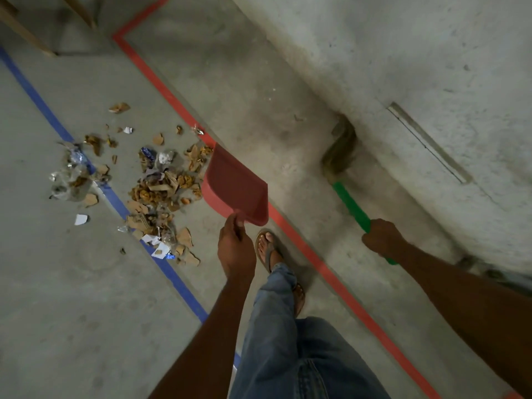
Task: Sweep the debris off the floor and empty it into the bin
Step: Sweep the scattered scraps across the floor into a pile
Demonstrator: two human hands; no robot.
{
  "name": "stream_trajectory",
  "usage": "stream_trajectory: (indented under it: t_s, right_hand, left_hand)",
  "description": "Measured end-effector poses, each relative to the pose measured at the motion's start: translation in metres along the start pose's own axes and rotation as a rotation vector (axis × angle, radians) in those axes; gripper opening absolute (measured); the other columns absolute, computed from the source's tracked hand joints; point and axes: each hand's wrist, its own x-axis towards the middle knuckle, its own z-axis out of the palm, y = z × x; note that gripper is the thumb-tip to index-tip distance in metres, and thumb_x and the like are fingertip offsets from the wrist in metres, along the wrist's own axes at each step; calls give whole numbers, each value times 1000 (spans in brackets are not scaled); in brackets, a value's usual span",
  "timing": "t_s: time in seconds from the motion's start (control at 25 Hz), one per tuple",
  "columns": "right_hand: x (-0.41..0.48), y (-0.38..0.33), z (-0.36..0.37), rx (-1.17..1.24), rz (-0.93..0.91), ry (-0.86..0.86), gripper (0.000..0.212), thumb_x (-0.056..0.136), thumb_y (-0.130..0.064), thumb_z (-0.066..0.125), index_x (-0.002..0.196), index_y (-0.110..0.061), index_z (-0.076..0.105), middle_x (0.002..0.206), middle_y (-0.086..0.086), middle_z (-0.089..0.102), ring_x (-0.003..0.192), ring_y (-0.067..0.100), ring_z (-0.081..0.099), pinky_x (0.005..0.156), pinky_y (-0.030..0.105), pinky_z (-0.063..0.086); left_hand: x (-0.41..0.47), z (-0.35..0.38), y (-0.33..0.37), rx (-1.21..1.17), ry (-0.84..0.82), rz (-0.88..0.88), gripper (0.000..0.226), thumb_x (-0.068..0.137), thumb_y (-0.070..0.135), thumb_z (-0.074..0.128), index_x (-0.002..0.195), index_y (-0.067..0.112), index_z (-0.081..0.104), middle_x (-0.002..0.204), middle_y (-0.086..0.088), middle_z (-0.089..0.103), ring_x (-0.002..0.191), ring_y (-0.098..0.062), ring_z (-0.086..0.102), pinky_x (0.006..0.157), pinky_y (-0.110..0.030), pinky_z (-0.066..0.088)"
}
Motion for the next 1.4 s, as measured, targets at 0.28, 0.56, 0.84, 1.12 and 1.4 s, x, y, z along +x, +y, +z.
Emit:
stream_trajectory:
  t_s: [0.28,0.56,0.84,1.12,1.4]
  right_hand:
    - [-34,-41,-21,-6,-226,21,53,85,-25,63,137,-24,54,105,9,72,91,30,69,79,39,58]
    - [62,-121,-102,97,29,108,32,84,-13,65,111,4,62,83,15,66,62,28,62,52,30,49]
    - [82,-206,-107,-129,-351,-152,25,80,-11,58,104,-14,66,91,12,70,75,27,66,60,29,51]
    - [165,-228,-181,-51,-285,54,43,85,-13,61,127,-12,62,104,15,70,86,33,66,73,36,54]
    - [206,-329,-165,-256,-366,-143,37,80,-16,62,115,-7,68,103,16,72,91,31,69,69,31,53]
  left_hand:
    - [51,-4,35,16,6,-129,36,106,14,44,139,17,58,125,-13,67,112,-35,63,85,-38,45]
    - [91,-13,49,-62,104,-152,35,107,19,46,139,27,58,128,-1,65,113,-23,62,87,-32,46]
    - [129,0,62,-57,230,-333,39,104,17,46,141,28,55,118,-7,68,103,-32,65,87,-48,54]
    - [172,36,123,-111,276,-356,35,108,22,44,140,23,58,128,-5,67,113,-29,63,92,-44,52]
    - [198,57,138,-150,326,-429,35,109,28,43,140,20,58,119,-6,68,107,-27,64,85,-35,47]
